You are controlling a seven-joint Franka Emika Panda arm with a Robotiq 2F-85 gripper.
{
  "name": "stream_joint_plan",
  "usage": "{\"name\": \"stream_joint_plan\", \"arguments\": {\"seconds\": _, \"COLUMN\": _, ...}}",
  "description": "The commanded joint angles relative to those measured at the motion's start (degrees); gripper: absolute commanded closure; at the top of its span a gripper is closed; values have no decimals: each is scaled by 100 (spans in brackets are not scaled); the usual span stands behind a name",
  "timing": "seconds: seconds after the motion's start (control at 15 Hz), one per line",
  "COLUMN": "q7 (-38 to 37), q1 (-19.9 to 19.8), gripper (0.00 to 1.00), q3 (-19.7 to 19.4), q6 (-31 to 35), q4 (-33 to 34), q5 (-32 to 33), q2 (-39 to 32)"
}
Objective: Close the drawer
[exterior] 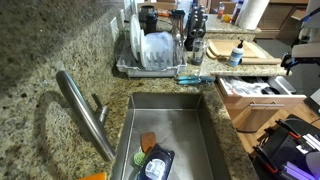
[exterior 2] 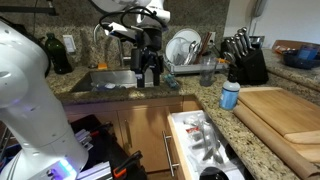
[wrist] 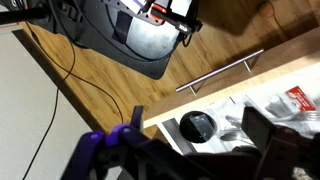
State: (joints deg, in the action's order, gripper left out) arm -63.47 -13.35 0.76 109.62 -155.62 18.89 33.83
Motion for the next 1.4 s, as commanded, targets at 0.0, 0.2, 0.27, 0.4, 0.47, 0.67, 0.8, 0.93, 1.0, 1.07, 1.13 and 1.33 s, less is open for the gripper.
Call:
{"name": "stream_joint_plan", "arguments": {"seconds": 0.0, "q7": 17, "q1": -21, "gripper": 0, "q3": 43, "q6": -3, "q4": 26, "q5": -17, "q2": 8}}
{"name": "stream_joint_plan", "arguments": {"seconds": 0.2, "q7": -167, "q1": -132, "gripper": 0, "q3": 53, "q6": 18, "q4": -322, "q5": 67, "q2": -296}}
{"name": "stream_joint_plan", "arguments": {"seconds": 0.27, "q7": -232, "q1": -174, "gripper": 0, "q3": 0, "q6": -21, "q4": -436, "q5": 45, "q2": -383}}
{"name": "stream_joint_plan", "arguments": {"seconds": 0.4, "q7": -540, "q1": -302, "gripper": 0, "q3": -61, "q6": 30, "q4": -611, "q5": 146, "q2": -595}}
{"name": "stream_joint_plan", "arguments": {"seconds": 0.47, "q7": -768, "q1": -365, "gripper": 0, "q3": -23, "q6": 14, "q4": -387, "q5": 322, "q2": -918}}
{"name": "stream_joint_plan", "arguments": {"seconds": 0.67, "q7": -866, "q1": -193, "gripper": 0, "q3": -105, "q6": -75, "q4": -405, "q5": 402, "q2": -856}}
{"name": "stream_joint_plan", "arguments": {"seconds": 0.8, "q7": -994, "q1": -182, "gripper": 0, "q3": -114, "q6": -71, "q4": -393, "q5": 480, "q2": -999}}
{"name": "stream_joint_plan", "arguments": {"seconds": 0.93, "q7": -986, "q1": -194, "gripper": 0, "q3": -144, "q6": -8, "q4": -389, "q5": 496, "q2": -1168}}
{"name": "stream_joint_plan", "arguments": {"seconds": 1.0, "q7": -1176, "q1": -377, "gripper": 0, "q3": -237, "q6": 123, "q4": -390, "q5": 663, "q2": -1628}}
{"name": "stream_joint_plan", "arguments": {"seconds": 1.07, "q7": -1373, "q1": -542, "gripper": 0, "q3": -349, "q6": 253, "q4": -399, "q5": 797, "q2": -1924}}
{"name": "stream_joint_plan", "arguments": {"seconds": 1.13, "q7": -1494, "q1": -687, "gripper": 0, "q3": -545, "q6": 303, "q4": -414, "q5": 901, "q2": -2142}}
{"name": "stream_joint_plan", "arguments": {"seconds": 1.33, "q7": -1599, "q1": -992, "gripper": 0, "q3": -1266, "q6": 985, "q4": -425, "q5": 1152, "q2": -2867}}
